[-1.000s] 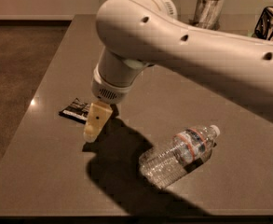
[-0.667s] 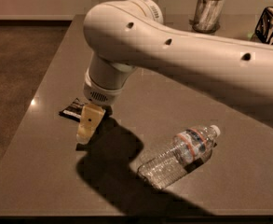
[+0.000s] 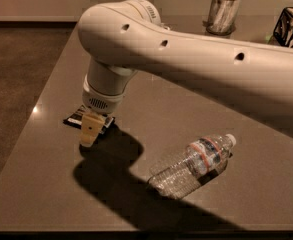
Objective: Move rxbar chocolate near redbull can
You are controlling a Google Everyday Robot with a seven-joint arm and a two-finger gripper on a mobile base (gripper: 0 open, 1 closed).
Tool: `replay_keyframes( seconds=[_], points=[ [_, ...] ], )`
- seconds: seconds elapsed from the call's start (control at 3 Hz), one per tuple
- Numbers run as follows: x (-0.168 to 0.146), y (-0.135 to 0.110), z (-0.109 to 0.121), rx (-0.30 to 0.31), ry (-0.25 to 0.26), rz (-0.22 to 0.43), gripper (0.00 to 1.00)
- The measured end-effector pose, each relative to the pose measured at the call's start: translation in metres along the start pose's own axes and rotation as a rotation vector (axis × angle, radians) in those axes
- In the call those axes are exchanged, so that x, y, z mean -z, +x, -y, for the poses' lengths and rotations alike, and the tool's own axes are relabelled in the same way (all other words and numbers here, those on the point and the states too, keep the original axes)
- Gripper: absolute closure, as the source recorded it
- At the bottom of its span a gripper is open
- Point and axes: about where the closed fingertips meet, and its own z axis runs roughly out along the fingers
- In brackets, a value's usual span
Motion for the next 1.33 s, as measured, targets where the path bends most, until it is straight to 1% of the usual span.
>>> replay_keyframes(
  seconds=[0.67,1.0,1.33],
  points=[
    [0.004,-0.001,0.001,-0.001,0.000,0.001,0.87],
    [0.005,-0.001,0.001,-0.001,0.000,0.001,1.00],
    [0.047,0.031,0.030,-0.079,0.069,0.032,1.00]
  ],
)
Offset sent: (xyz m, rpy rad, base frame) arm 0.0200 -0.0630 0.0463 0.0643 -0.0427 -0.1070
